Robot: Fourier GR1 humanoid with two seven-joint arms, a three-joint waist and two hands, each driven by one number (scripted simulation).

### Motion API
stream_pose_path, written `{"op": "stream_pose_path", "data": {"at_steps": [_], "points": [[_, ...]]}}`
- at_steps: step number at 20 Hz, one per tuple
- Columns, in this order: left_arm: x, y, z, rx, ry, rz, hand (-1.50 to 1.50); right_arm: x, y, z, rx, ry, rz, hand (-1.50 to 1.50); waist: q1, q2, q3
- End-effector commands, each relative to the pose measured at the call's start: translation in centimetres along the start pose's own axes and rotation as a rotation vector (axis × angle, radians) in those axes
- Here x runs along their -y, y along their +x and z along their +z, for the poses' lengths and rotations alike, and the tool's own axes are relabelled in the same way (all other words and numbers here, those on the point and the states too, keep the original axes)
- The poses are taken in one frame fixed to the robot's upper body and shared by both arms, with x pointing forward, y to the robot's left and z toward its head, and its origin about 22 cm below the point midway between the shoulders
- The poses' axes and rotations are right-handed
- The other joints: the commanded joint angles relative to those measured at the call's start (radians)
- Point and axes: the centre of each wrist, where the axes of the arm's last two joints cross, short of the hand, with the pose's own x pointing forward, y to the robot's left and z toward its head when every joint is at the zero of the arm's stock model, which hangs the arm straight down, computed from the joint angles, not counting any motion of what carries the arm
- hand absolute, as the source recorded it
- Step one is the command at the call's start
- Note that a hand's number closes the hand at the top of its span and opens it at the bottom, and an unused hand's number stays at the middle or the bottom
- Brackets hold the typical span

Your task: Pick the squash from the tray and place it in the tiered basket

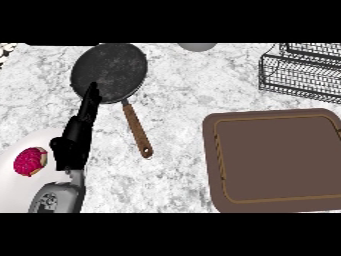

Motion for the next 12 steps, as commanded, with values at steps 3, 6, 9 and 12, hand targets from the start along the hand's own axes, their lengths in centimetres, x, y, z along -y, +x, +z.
{"op": "stream_pose_path", "data": {"at_steps": [3,6,9,12], "points": [[1.4,0.4,0.2,0.012,-0.005,-0.005,0.0,-2.5,-1.0,-2.9,-0.014,-0.013,0.071,1.5,0.003,0.001,0.0],[0.9,1.3,0.1,-0.009,-0.018,0.016,0.0,-2.5,-4.6,-5.4,-0.032,-0.005,0.073,1.5,0.007,0.002,0.0],[-0.6,-0.6,-0.2,0.002,-0.006,0.014,0.0,-4.3,-4.0,-4.8,-0.184,0.054,-0.216,-1.5,0.004,0.004,0.001],[-0.3,-0.3,0.4,-0.006,-0.003,0.008,0.0,-6.5,-5.9,-6.1,-0.149,0.092,-0.24,-1.5,0.005,0.002,0.001]]}}
